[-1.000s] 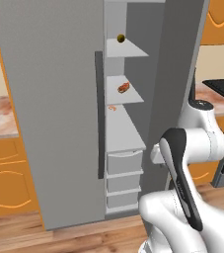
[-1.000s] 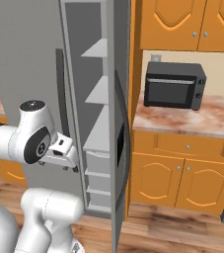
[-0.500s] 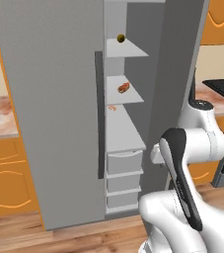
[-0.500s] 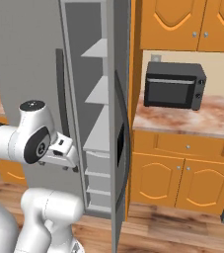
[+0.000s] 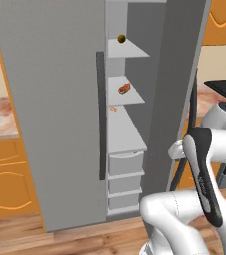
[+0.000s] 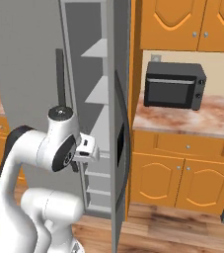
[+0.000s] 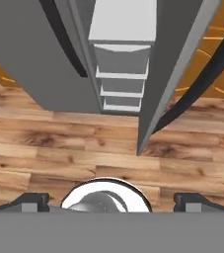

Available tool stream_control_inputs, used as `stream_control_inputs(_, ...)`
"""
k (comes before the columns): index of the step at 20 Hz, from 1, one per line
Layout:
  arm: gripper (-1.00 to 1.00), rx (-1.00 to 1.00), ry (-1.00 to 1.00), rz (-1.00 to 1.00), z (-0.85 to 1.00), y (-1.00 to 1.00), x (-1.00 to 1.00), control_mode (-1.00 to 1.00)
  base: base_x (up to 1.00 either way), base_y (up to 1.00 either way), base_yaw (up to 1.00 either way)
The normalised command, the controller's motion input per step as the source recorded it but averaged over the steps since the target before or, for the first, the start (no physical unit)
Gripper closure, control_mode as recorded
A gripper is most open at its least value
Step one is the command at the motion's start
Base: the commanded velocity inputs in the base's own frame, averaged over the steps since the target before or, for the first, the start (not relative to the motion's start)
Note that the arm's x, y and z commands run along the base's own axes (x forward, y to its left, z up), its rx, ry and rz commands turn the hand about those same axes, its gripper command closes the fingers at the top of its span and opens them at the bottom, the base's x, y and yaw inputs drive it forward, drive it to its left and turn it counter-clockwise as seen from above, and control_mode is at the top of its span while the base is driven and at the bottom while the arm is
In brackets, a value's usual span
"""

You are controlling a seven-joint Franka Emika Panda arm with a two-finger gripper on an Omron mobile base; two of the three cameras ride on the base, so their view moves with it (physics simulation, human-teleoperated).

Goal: Store the hot dog in the freezer for long-term storage. Close the freezer door after placing the cooked food.

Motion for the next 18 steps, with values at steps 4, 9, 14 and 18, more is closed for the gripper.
stream_control_inputs(4, -1.00, 0.13, -0.11, 0.27, 0.00, -0.99, 0.61, -1.00, 0.00, 0.00, 0.00)
stream_control_inputs(9, -1.00, 0.18, -0.03, 0.26, 0.00, -0.97, 0.35, -1.00, 0.00, 0.00, 0.00)
stream_control_inputs(14, -1.00, 0.15, -0.04, 0.25, -0.05, -0.78, 0.72, -1.00, 0.00, 0.00, 0.00)
stream_control_inputs(18, -1.00, 0.10, -0.11, 0.25, -0.16, -0.52, 0.87, -1.00, 0.00, 0.00, 0.00)
